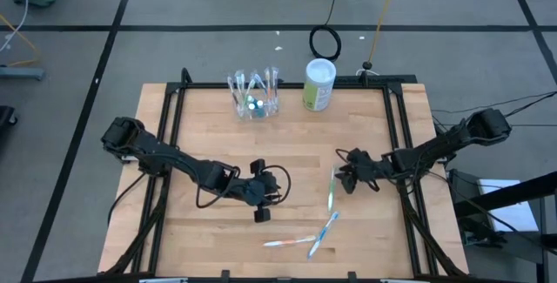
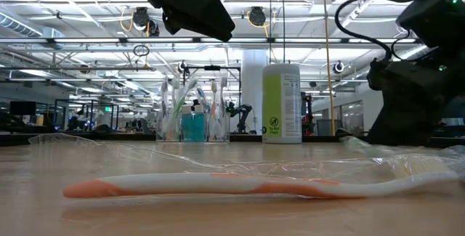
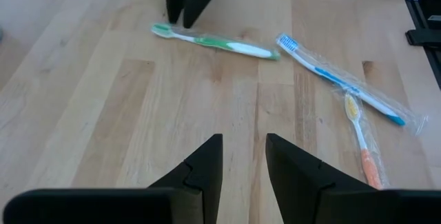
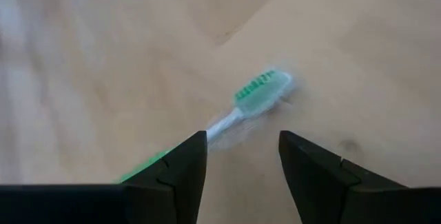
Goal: Pick & Place toothbrushing station
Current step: Put the green toothbrush into the transparent organizer
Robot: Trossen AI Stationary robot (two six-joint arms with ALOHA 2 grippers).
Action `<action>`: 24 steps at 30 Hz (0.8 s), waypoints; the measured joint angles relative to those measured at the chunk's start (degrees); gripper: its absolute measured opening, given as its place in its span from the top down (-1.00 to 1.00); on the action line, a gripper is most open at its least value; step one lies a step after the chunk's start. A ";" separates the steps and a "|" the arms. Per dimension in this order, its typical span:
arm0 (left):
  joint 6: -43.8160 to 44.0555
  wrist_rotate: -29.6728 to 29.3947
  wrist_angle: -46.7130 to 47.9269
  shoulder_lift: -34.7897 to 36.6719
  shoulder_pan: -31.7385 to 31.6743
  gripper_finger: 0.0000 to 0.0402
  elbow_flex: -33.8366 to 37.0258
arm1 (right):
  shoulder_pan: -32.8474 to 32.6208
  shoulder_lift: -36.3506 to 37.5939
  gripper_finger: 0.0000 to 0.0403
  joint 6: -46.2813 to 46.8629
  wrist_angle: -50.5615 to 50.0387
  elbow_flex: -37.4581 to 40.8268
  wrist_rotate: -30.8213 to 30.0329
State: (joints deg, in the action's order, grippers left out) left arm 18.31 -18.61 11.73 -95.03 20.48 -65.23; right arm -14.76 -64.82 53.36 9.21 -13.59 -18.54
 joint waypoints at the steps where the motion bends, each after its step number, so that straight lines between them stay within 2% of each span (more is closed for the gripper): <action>1: 0.02 0.01 -0.02 0.01 -0.09 0.43 0.00 | -0.07 0.00 0.14 0.75 0.02 0.36 -1.64; 7: 0.26 0.00 -0.07 -0.01 -0.91 0.43 0.00 | 0.56 -0.07 0.14 -0.29 1.83 0.90 -6.97; 14: 0.92 0.00 -0.07 0.01 -1.89 0.43 0.00 | 0.56 -0.04 0.14 -3.55 7.50 0.90 -7.25; 16: 0.92 0.00 -0.07 0.01 -2.14 0.43 0.00 | 0.55 -0.51 0.14 -4.26 8.07 0.90 -9.03; 19: 0.96 0.00 -0.07 0.00 -2.48 0.43 0.00 | 0.92 -2.80 0.14 -4.96 8.09 0.88 -10.34; 24: 1.27 0.00 -0.04 0.01 -2.50 0.43 0.02 | 2.19 -9.59 0.14 -4.87 12.75 0.88 -8.41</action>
State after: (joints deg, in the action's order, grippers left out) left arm 19.57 -18.61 11.68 -95.03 17.98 -65.21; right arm -12.57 -74.40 48.49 21.96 -12.71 -26.95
